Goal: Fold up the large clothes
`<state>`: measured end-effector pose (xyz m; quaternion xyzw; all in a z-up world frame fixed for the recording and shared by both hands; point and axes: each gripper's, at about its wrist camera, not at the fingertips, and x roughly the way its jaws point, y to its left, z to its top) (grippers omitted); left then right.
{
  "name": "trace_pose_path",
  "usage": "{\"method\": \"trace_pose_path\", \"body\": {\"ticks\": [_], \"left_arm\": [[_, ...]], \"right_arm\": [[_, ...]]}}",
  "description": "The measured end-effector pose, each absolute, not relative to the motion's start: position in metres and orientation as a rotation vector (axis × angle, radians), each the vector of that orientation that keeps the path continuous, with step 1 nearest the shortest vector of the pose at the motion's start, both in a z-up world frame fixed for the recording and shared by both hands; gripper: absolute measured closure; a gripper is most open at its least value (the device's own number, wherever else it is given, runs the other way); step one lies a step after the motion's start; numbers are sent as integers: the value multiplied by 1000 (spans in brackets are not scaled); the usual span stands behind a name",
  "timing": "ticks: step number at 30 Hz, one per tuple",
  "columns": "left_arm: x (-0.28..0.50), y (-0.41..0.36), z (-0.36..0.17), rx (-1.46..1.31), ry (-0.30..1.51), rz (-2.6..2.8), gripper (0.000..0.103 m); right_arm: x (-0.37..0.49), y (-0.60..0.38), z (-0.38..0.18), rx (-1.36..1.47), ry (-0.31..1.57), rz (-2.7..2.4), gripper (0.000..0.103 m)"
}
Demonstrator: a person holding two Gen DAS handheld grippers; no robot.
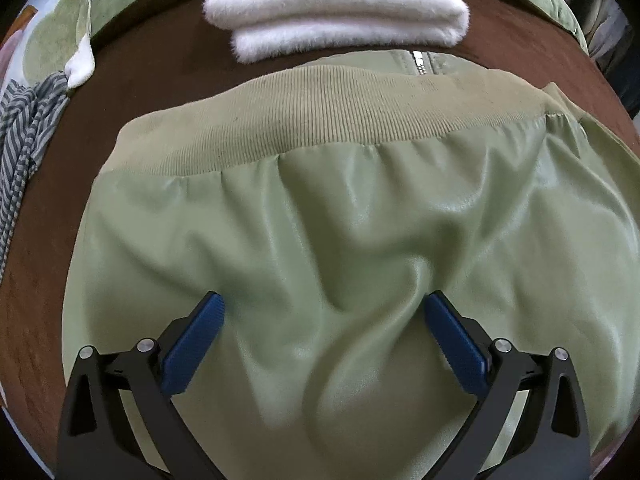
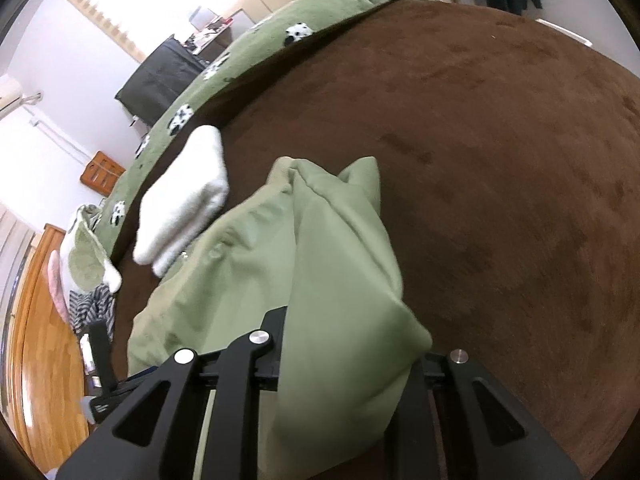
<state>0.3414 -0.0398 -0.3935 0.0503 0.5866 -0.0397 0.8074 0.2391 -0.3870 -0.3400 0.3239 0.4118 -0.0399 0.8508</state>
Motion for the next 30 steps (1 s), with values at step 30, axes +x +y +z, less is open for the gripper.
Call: {"method": "trace_pose_path", "body": {"ticks": [30], "left_arm": [[228, 163, -307, -55, 1126, 250, 6]], "right_arm": [[279, -35, -252, 65, 941, 661, 85]]}}
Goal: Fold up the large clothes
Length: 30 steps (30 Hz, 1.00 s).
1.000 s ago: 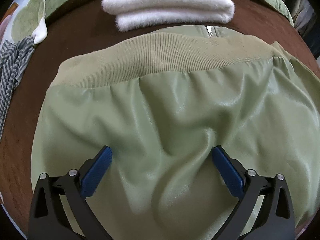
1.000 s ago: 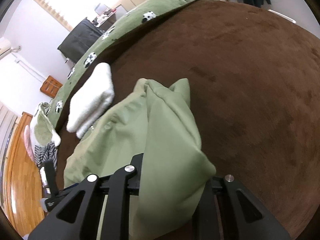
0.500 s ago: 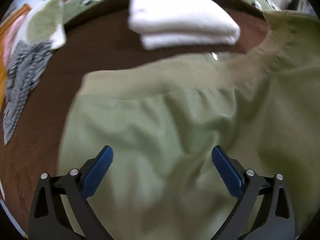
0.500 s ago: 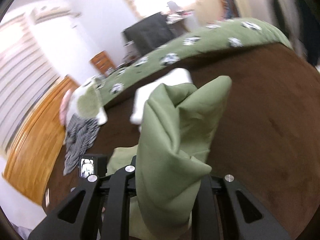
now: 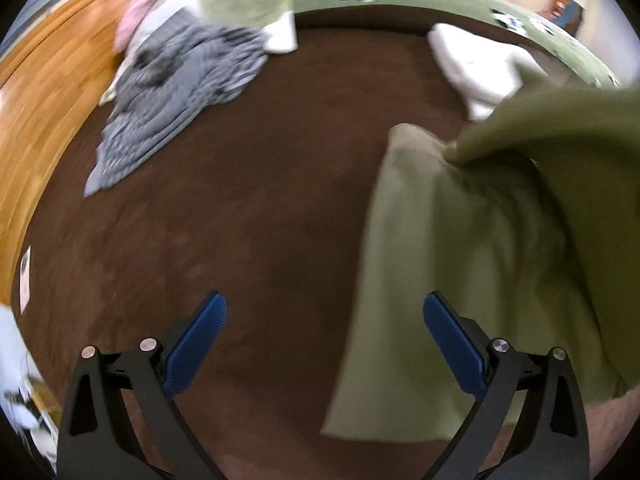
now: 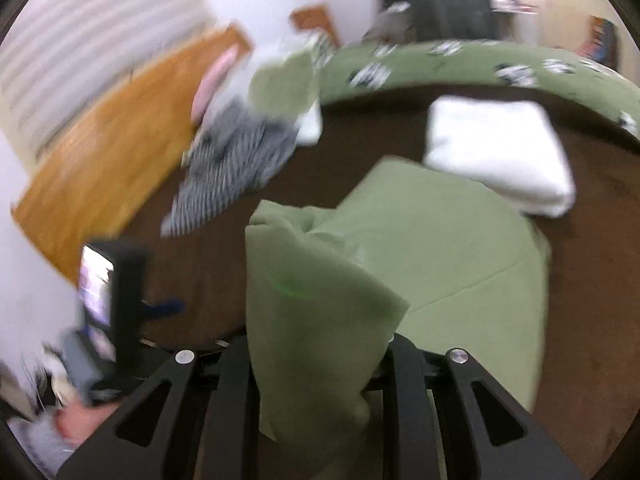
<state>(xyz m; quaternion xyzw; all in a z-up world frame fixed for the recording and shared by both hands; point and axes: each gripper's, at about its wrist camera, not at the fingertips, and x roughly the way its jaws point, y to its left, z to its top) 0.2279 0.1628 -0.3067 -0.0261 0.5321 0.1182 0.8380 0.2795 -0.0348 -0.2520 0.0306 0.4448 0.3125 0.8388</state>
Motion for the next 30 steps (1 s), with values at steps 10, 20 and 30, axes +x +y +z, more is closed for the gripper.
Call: {"method": "trace_pose_path", "body": {"ticks": [10, 20, 30], "left_arm": [[182, 221, -328, -210, 1168, 362, 6], [176, 211, -338, -168, 1221, 347, 6], [186, 203, -342, -153, 1235, 321, 7]], "right_arm": [[256, 43, -369, -195, 1222, 659, 84], [253, 59, -385, -321, 1260, 604, 75], [259, 61, -385, -298, 1293, 600, 72]]}}
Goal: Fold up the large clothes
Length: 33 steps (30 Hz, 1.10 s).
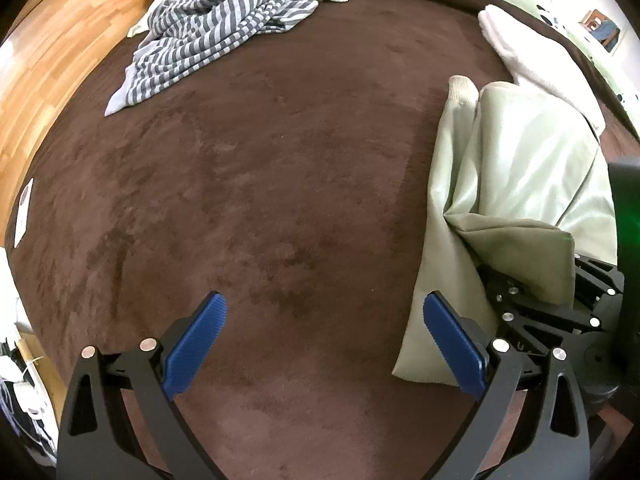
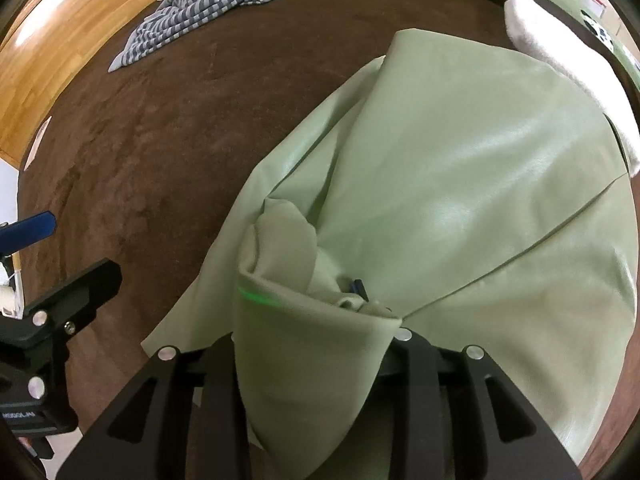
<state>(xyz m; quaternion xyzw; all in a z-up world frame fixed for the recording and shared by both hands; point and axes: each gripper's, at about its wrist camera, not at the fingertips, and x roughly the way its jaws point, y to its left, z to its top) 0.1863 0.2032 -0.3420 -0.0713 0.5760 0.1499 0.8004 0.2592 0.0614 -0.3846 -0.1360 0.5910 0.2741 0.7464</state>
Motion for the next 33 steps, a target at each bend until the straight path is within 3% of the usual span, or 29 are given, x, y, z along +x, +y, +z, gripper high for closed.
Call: {"method": "trace_pose_path", "body": {"ticks": [5, 8, 17, 24, 33], "left_arm": [[192, 201, -338, -140, 1243, 319, 7], [195, 199, -329, -137, 1241, 319, 7], [206, 196, -283, -132, 1219, 320, 7], [228, 173, -255, -129, 1188, 233, 7], [256, 117, -273, -182, 1203, 18, 7]], "right_arm": [[263, 59, -381, -266, 1332, 616, 66], [266, 56, -374, -220, 1364, 641, 53], [273, 28, -312, -124, 1334, 666, 28], [295, -16, -262, -155, 1241, 633, 23], [364, -48, -254, -136, 1121, 829, 15]]}}
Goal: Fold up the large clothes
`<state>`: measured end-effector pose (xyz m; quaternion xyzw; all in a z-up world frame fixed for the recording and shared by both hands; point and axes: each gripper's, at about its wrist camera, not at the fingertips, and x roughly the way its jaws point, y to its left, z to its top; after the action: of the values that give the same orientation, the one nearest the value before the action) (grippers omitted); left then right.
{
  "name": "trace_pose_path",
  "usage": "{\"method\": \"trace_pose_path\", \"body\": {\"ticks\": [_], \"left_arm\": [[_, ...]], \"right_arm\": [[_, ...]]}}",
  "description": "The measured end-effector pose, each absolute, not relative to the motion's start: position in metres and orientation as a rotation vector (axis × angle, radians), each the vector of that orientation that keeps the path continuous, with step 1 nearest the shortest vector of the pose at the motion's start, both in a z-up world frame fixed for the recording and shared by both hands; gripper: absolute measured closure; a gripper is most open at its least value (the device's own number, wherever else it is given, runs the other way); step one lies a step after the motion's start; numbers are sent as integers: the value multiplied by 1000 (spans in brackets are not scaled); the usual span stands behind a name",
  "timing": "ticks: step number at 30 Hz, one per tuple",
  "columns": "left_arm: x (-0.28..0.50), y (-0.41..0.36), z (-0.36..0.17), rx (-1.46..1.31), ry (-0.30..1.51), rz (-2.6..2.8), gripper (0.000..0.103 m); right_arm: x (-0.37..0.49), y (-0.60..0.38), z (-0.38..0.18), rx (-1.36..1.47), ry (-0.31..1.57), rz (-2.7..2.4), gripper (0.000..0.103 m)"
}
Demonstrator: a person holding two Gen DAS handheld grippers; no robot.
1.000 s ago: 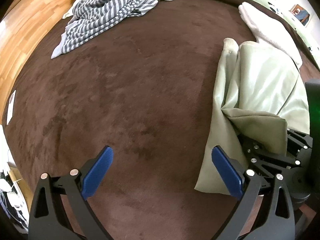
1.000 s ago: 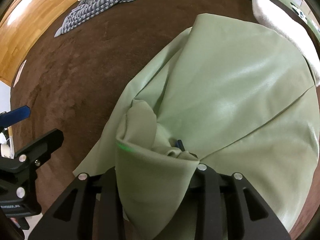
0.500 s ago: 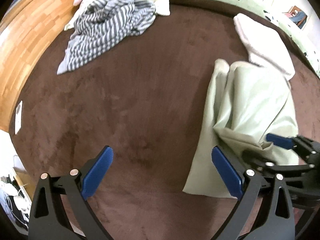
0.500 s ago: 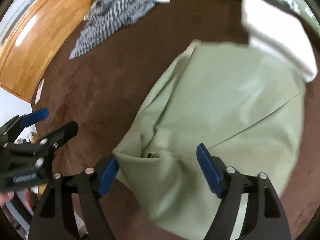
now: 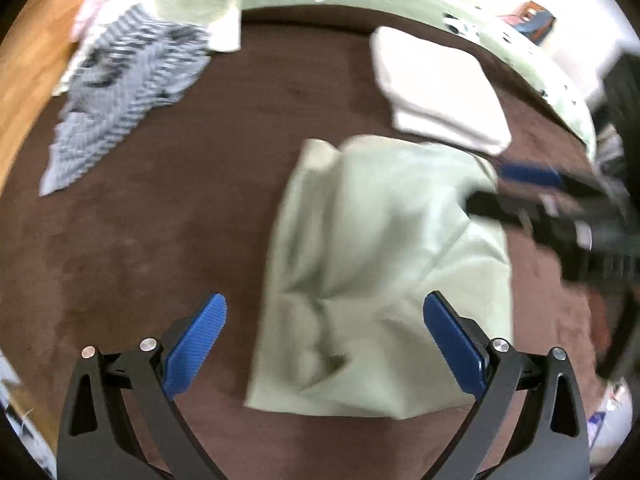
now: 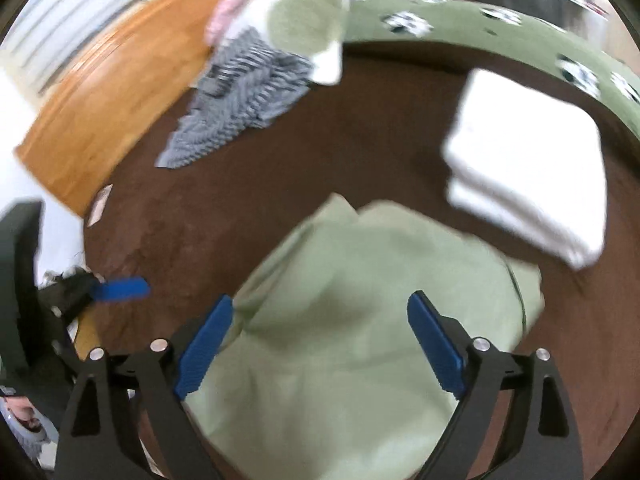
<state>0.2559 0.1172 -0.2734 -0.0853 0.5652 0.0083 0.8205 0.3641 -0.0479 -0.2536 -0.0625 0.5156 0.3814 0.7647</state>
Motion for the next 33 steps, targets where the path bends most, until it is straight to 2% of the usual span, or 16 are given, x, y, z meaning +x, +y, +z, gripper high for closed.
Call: {"method": "trace_pose_path", "body": {"ticks": [7, 13, 14, 15, 16, 18, 21, 26, 30, 33], "left_arm": [[248, 98, -317, -304, 1234, -138, 7], [229, 107, -352, -400, 1257, -127, 7], [226, 108, -356, -411, 1256, -123, 7], [223, 108, -358, -417, 1254, -120, 7], [222, 108, -360, -415, 1255, -117, 7], [217, 106, -361, -400, 1258, -108, 7], [216, 103, -361, -383, 1258, -98, 7], [221, 107, -358, -369, 1267, -85, 7], [223, 115, -361, -363, 1270, -76, 7], [225, 117, -372, -346, 1294, -80, 6]], "right_arm": [[420, -11, -291, -416, 1123, 1059, 15], [425, 16, -332, -550, 1148, 1148, 16], [424, 19, -338, -567, 1158, 1156, 27], [422, 22, -349, -606, 1173, 1147, 42], [422, 23, -356, -634, 1192, 1127, 50], [426, 21, -360, -626, 1192, 1104, 78], [438, 13, -355, -548, 1180, 1061, 97], [440, 22, -349, -627, 1100, 1005, 100], [467, 21, -338, -566, 1028, 900, 102], [496, 20, -342, -476, 1069, 859, 102]]}}
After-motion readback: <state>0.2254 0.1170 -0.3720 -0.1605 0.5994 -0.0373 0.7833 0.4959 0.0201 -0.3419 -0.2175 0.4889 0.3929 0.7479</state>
